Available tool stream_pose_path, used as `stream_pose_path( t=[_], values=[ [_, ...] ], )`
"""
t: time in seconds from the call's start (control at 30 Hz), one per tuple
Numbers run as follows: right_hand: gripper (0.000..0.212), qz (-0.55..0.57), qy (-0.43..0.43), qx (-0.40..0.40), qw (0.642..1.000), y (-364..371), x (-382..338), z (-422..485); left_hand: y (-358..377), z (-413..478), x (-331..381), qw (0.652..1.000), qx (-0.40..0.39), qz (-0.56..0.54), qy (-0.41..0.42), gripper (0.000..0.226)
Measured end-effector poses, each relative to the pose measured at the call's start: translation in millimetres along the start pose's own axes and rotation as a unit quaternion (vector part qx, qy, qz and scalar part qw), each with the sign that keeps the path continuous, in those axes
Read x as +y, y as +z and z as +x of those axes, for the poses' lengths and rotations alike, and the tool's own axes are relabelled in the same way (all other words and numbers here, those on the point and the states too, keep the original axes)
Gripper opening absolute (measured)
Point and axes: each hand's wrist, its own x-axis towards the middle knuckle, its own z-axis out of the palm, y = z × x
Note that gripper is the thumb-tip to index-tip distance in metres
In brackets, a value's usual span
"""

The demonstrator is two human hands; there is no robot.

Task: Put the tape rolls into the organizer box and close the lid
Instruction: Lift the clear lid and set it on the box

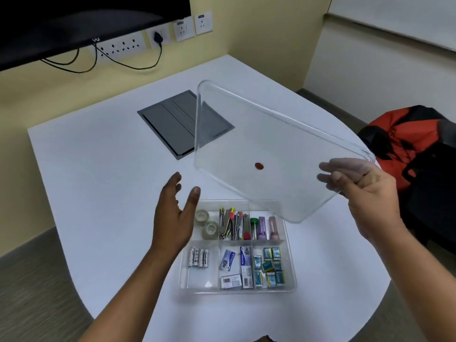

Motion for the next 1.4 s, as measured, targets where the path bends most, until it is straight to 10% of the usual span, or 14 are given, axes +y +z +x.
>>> stream_pose_path(
  t=[0.7, 1.03, 1.4],
  values=[
    [0.017, 0.140, 0.270, 0.125, 0.945, 27, 72, -18, -3, -29, -51, 0.979, -0.014, -0.088, -0.183, 0.023],
    [0.070, -0.131, 0.313, -0.013, 0.940, 29, 126, -54, 5, -46, -86, 0.977, -0.034, 0.141, -0.156, 0.042],
    [0.095, -0.364, 0.304, -0.197, 0.858, 36, 141, -64, 5, -32, -113, 0.952, -0.129, 0.242, -0.137, 0.069]
  ],
)
